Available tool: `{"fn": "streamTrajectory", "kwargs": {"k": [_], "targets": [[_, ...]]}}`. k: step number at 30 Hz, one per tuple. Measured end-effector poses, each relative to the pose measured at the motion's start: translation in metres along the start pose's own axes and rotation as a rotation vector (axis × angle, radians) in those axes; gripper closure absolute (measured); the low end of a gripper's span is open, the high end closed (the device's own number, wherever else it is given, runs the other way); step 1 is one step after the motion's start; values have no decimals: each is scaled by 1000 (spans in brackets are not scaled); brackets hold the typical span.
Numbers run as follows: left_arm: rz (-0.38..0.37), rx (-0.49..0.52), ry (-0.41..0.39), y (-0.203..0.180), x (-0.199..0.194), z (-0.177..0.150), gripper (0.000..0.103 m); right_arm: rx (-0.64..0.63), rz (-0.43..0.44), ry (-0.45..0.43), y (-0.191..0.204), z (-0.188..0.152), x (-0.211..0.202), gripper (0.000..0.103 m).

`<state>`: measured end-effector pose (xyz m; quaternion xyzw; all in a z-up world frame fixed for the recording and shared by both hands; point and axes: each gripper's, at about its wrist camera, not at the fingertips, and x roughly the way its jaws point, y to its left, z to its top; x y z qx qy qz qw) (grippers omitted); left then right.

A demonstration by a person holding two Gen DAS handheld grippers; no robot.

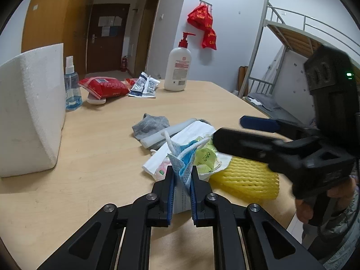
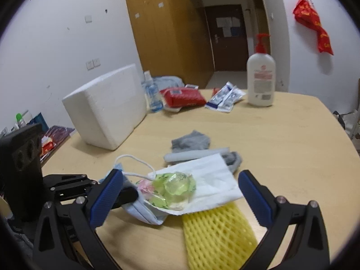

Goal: Organize soft objects
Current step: 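Close the right gripper on the green plastic bag while the left gripper holds the mask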

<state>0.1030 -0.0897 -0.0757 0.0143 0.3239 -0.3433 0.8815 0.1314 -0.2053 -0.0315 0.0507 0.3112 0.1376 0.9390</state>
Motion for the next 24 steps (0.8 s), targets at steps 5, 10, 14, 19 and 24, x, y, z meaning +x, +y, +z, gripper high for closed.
{"fn": "streamTrajectory", "kwargs": {"k": [5, 10, 14, 19, 24], "targets": [[-30, -41, 15, 13, 3, 0, 90, 6, 15, 59, -2, 0, 23, 13], [-57, -63, 23, 21, 4, 1, 90, -37, 34, 108, 1, -4, 35, 48], [-60, -63, 23, 22, 4, 1, 90, -70, 40, 154, 6, -8, 45, 50], [-51, -67, 23, 23, 4, 1, 90, -87, 51, 146, 10, -7, 43, 67], [-43, -57, 20, 21, 3, 0, 90, -111, 68, 153, 17, -10, 41, 79]]}}
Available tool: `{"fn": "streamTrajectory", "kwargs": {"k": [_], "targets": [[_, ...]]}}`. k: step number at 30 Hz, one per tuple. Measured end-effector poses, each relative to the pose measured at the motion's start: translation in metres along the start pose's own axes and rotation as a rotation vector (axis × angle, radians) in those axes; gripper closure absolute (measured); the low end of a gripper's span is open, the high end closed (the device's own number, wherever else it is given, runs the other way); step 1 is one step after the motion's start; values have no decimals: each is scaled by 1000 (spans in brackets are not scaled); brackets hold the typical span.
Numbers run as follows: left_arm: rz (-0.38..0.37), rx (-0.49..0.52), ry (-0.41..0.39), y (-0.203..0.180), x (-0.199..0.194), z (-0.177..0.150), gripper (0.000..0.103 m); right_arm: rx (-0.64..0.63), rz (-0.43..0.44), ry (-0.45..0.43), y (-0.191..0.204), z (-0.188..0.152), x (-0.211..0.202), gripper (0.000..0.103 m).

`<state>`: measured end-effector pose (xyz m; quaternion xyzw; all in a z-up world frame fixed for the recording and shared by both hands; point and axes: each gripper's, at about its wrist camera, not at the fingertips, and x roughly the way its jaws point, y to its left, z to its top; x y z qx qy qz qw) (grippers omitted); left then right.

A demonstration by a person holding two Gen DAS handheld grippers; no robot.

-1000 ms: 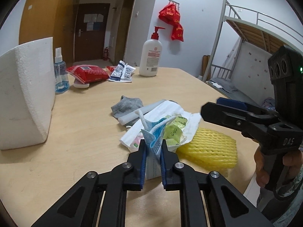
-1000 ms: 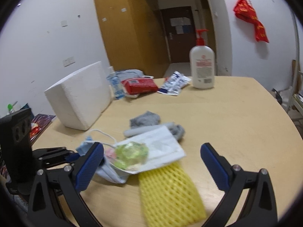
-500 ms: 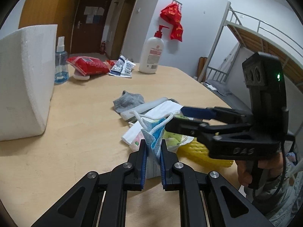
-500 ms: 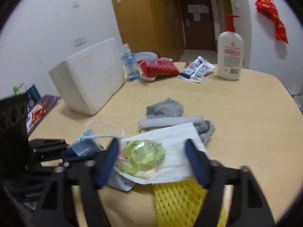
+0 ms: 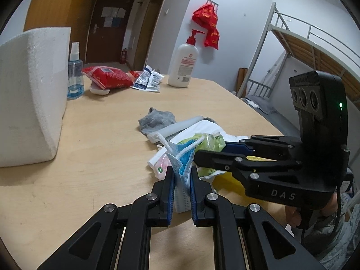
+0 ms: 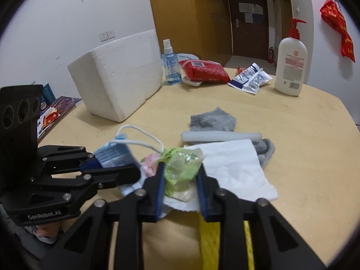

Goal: Organize soft objects
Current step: 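Close the right gripper on the green plastic bag while the left gripper holds the mask, then lift and carry the mask and green bag over the white foam box with both grippers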

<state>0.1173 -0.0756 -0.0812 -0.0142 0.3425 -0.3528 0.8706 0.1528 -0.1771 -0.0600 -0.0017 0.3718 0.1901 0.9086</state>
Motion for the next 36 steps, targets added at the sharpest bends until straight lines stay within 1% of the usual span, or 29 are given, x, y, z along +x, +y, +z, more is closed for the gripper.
{"fn": "streamTrajectory", "kwargs": {"k": [1, 8, 13, 18, 21, 24, 25, 27, 30, 36], "targets": [[3, 6, -1, -1, -1, 0, 90, 3, 4, -7, 0, 0, -1, 81], [13, -12, -9, 1, -6, 1, 90, 64, -3, -27, -11, -2, -6, 82], [19, 4, -43, -3, -17, 5, 90, 116, -8, -68, -21, 1, -21, 81], [31, 27, -82, -9, -32, 14, 91, 128, -11, -107, -22, 4, -34, 81], [56, 49, -119, -13, -44, 21, 91, 130, -12, -136, -22, 6, -43, 81], [109, 66, -164, -13, -58, 29, 91, 138, -11, -168, -22, 8, -53, 81], [138, 75, -189, -14, -66, 32, 91, 141, -12, -178, -22, 9, -56, 81], [138, 102, -241, -18, -79, 37, 91, 145, -11, -199, -22, 9, -63, 81], [184, 143, -254, -27, -85, 39, 91, 151, -12, -227, -22, 8, -72, 81], [221, 158, -280, -34, -99, 40, 91, 151, -6, -273, -18, 8, -87, 81]]}}
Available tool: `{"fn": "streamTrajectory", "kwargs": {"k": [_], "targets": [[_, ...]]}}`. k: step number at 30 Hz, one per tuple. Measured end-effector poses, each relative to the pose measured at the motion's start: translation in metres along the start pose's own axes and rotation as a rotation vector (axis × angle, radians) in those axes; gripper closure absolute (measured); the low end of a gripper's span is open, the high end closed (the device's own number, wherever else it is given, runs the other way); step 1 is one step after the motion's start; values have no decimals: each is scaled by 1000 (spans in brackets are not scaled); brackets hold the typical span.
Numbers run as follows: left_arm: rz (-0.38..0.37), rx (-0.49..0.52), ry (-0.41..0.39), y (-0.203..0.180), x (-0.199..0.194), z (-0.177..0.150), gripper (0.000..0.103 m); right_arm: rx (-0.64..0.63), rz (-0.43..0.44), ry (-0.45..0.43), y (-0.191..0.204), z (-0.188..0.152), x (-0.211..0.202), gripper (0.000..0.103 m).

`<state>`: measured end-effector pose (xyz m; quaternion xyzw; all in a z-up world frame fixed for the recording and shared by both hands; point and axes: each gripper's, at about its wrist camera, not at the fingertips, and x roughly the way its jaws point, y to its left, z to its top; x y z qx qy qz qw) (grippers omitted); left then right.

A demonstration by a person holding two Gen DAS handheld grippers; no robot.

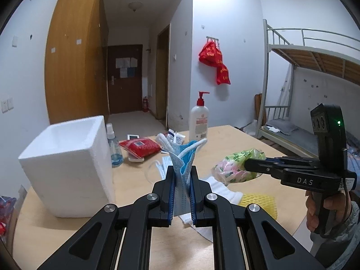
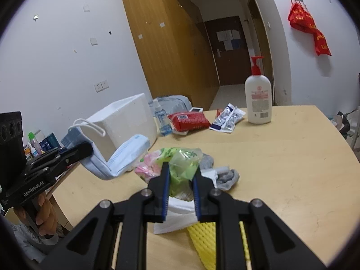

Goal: Organize soft objects
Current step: 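Lift and carry the mask and green bag over the white foam box with both grippers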

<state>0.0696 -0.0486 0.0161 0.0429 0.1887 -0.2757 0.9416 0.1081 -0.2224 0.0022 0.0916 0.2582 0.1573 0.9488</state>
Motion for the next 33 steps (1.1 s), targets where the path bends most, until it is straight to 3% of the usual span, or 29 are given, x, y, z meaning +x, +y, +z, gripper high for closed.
{"fn": "streamTrajectory", "kwargs": {"k": [15, 33], "targets": [[79, -28, -18, 1, -27, 4, 91, -35, 22, -49, 16, 6, -16, 81], [289, -92, -16, 43, -76, -9, 91, -127, 158, -45, 71, 12, 4, 81]]}}
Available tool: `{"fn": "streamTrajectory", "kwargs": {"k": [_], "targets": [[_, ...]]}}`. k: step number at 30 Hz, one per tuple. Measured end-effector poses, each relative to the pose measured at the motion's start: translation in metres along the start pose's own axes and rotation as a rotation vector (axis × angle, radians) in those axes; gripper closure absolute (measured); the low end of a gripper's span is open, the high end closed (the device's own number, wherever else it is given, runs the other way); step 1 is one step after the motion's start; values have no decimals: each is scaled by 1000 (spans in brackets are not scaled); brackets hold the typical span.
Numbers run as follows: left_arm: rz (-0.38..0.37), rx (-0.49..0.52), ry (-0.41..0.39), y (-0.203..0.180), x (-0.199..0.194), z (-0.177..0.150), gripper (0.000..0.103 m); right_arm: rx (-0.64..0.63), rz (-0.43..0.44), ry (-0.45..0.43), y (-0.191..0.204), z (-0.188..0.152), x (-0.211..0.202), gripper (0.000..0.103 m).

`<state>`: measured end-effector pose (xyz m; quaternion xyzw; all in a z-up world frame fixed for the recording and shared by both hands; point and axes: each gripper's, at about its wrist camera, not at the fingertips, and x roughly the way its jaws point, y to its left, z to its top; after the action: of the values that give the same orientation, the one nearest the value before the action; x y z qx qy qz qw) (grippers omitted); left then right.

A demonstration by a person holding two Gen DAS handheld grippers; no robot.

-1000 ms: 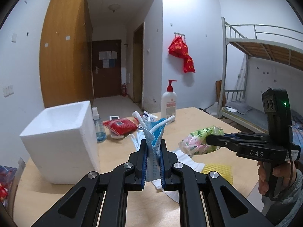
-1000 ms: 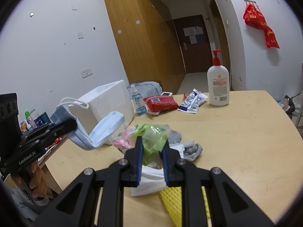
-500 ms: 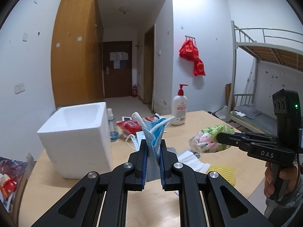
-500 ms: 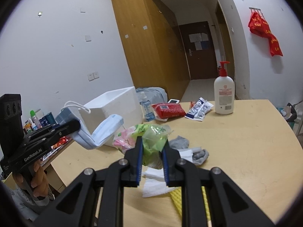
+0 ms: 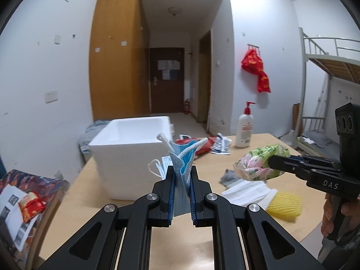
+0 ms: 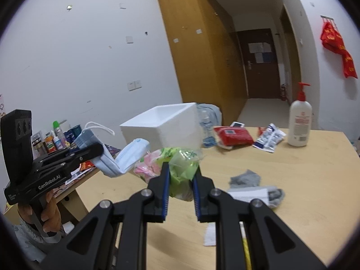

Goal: Organize soft objects
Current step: 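Lift and carry the mask and green bag over the white foam box with both grippers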

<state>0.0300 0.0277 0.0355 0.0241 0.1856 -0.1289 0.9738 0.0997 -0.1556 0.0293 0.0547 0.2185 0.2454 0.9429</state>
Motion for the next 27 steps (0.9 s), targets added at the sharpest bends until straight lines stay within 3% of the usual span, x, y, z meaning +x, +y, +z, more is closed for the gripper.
{"fn": "streamTrajectory", "kwargs": {"k": [11, 27], "targets": [[80, -45, -9, 27, -22, -6, 91, -66, 92, 13, 40, 7, 18, 81], [93, -62, -19, 40, -22, -3, 91, -107, 127, 33, 60, 14, 32, 81]]}}
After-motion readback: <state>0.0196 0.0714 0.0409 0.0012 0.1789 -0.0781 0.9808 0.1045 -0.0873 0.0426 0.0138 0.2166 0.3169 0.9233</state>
